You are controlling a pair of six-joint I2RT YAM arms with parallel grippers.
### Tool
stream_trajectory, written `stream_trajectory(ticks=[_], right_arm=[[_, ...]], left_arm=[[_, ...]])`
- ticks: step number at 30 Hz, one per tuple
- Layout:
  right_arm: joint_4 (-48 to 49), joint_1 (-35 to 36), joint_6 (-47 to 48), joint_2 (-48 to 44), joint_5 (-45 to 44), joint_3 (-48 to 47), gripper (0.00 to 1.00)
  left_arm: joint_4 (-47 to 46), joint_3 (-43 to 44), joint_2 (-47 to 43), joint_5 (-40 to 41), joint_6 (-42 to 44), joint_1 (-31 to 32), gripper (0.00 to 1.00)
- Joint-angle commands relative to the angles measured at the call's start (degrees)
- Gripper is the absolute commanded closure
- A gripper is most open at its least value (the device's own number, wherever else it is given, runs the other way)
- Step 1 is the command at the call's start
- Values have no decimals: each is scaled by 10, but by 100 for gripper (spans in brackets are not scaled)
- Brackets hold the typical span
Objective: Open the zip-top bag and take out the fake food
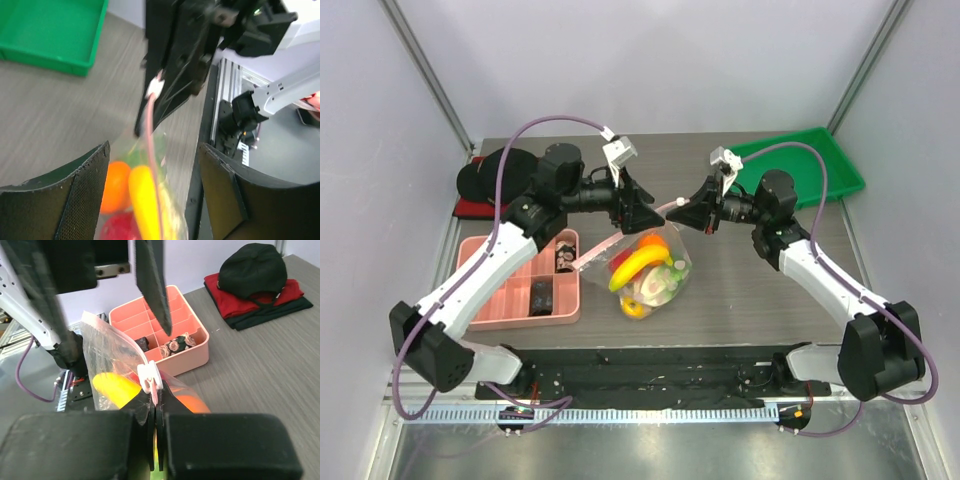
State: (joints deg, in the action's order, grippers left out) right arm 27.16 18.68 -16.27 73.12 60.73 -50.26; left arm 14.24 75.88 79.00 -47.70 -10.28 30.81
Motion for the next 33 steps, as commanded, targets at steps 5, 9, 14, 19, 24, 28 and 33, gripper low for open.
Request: stream_trajectory(ticks=[5, 9, 14, 19, 24, 28, 33], right_arm=[[-38, 8, 3, -32, 13, -39, 99], [-60, 9, 17, -39, 15, -40, 99], [-61, 10, 16, -42, 18, -41, 99], [-67, 10, 22, -41, 24, -41, 99], [-73, 9, 28, -41, 24, -41, 99], [-77, 9, 34, -42, 26, -40, 99], [-80, 9, 36, -40, 26, -39, 99]], left_arm=[[-33, 64, 26, 103, 34, 72, 39], [-23, 89, 56, 93, 47, 73, 40], [-20, 117, 84, 88, 49, 75, 49], [-30, 118, 91, 79, 47, 74, 64], [-54, 103, 75, 81, 41, 75, 64], [-52, 102, 71, 75, 41, 73, 66], [-72, 83, 58, 53, 32, 63, 55]])
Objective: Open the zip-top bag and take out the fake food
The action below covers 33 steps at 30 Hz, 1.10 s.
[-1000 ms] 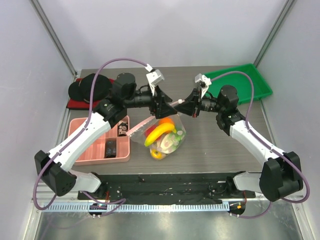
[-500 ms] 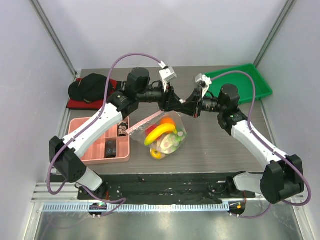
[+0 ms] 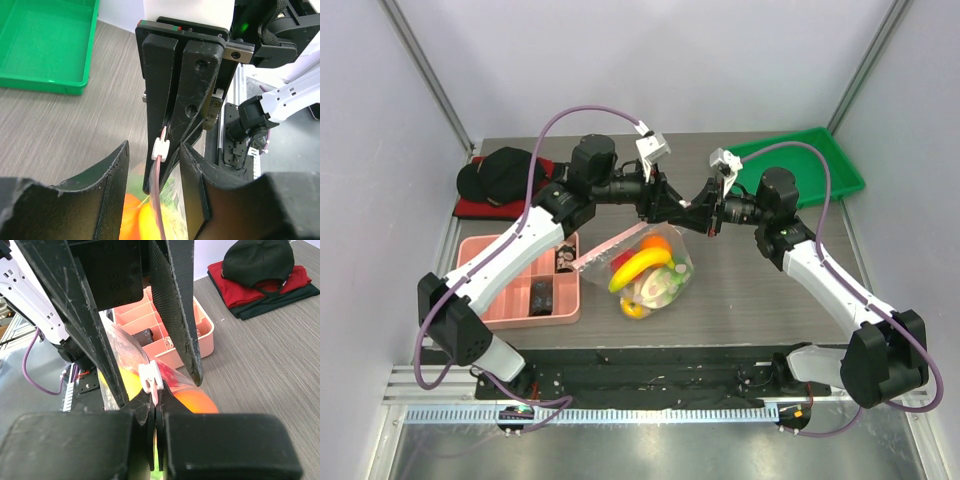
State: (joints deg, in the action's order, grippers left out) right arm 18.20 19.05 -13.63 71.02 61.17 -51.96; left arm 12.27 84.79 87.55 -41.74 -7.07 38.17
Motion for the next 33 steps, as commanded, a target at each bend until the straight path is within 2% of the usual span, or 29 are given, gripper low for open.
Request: stream_trajectory(ticks=[1, 4, 6, 13, 28, 33], right_arm=[[10, 6, 9, -19, 22, -22, 99], [10, 6, 9, -20, 23, -22, 99], [10, 6, 10, -20, 23, -22, 99], [7, 9, 9, -16, 26, -25, 99], [-6, 9, 14, -12, 19, -33, 99], [-8, 9, 14, -11, 20, -35, 99]], left_arm=[[-52, -9, -26, -13, -3, -13, 56], [-110, -30, -27, -37, -51, -28, 60], [-105, -27, -26, -32, -51, -30, 65], [-112, -20, -13, -45, -60, -31, 70], [-111, -29, 0, -91, -68, -30, 71], [-106, -33, -2, -94, -65, -30, 67]])
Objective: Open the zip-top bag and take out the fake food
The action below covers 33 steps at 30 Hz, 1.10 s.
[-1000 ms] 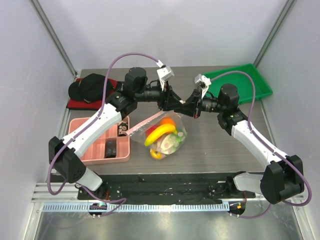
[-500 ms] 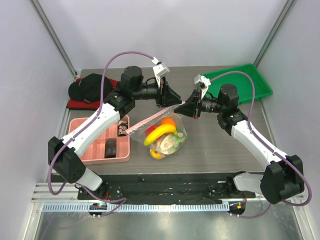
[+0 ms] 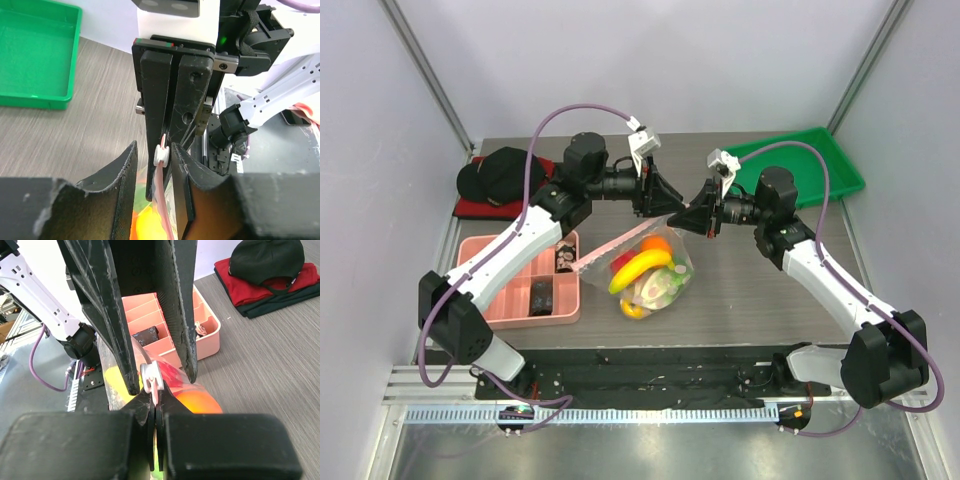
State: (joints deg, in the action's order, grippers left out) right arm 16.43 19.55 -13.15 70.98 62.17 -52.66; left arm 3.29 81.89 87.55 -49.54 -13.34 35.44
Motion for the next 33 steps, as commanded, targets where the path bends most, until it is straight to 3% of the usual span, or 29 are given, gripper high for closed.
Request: stream_trajectory(ticks=[1, 8, 14, 18, 21, 25, 33], right_arm=[[9, 5, 9, -9, 11, -28, 99], [12, 5, 5, -8, -12, -24, 99], [67, 2, -64, -32, -105, 3, 99], [95, -18, -127, -40, -186, 28, 99], [122, -51, -166, -35, -198, 39, 99], [170, -82, -169, -16, -158, 46, 99], [248, -83, -195, 68, -88, -16, 99]], left_arm=[[-17, -7, -4, -13, -1, -3, 69], [-25, -9, -4, -1, -7, -3, 100], [53, -20, -40, 88, 22, -3, 100], [70, -95, -106, 146, 10, -4, 100], [125, -129, -146, 220, -4, -6, 100], [231, -155, -240, 326, -27, -8, 100], [303, -203, -359, 361, -96, -8, 100]])
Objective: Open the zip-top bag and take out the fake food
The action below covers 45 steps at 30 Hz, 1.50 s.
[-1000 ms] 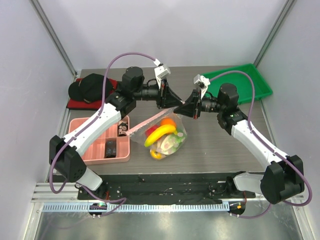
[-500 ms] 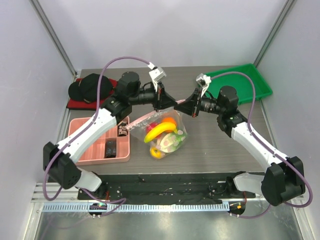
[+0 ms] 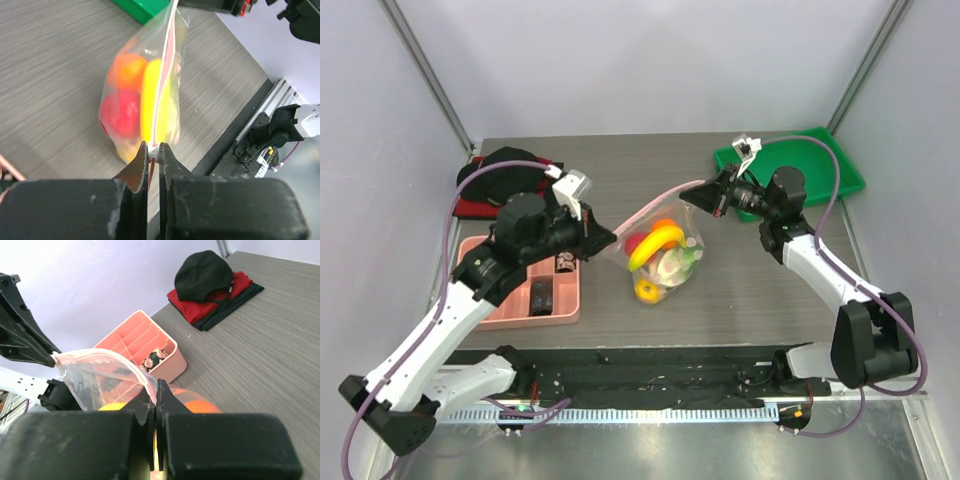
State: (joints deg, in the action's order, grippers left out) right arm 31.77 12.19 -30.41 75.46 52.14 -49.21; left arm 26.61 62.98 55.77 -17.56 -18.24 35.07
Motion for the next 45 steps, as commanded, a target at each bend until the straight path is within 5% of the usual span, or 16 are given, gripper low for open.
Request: stream_trajectory(ticks=[1, 11, 16, 18, 23, 27, 45], right_arm=[[100, -9, -30, 31, 13, -54, 99], [169, 6, -59, 99, 51, -79, 99], [230, 42, -82, 117, 132, -89, 99], [301, 48, -111, 123, 153, -78, 99], [478, 55, -287, 165, 191, -73, 98], [640, 54, -402, 207, 196, -88, 99], [598, 54, -381, 205, 179, -91, 99]], left_arm=[[73, -27, -50, 43, -54, -4, 100], [126, -65, -137, -5, -65, -4, 97], [100, -38, -149, -20, -79, -4, 47], [103, -12, -132, 8, -64, -4, 12], [120, 107, -23, 10, -5, -4, 20], [128, 151, 47, 0, 36, -4, 43], [78, 138, 107, -37, 37, -4, 49]])
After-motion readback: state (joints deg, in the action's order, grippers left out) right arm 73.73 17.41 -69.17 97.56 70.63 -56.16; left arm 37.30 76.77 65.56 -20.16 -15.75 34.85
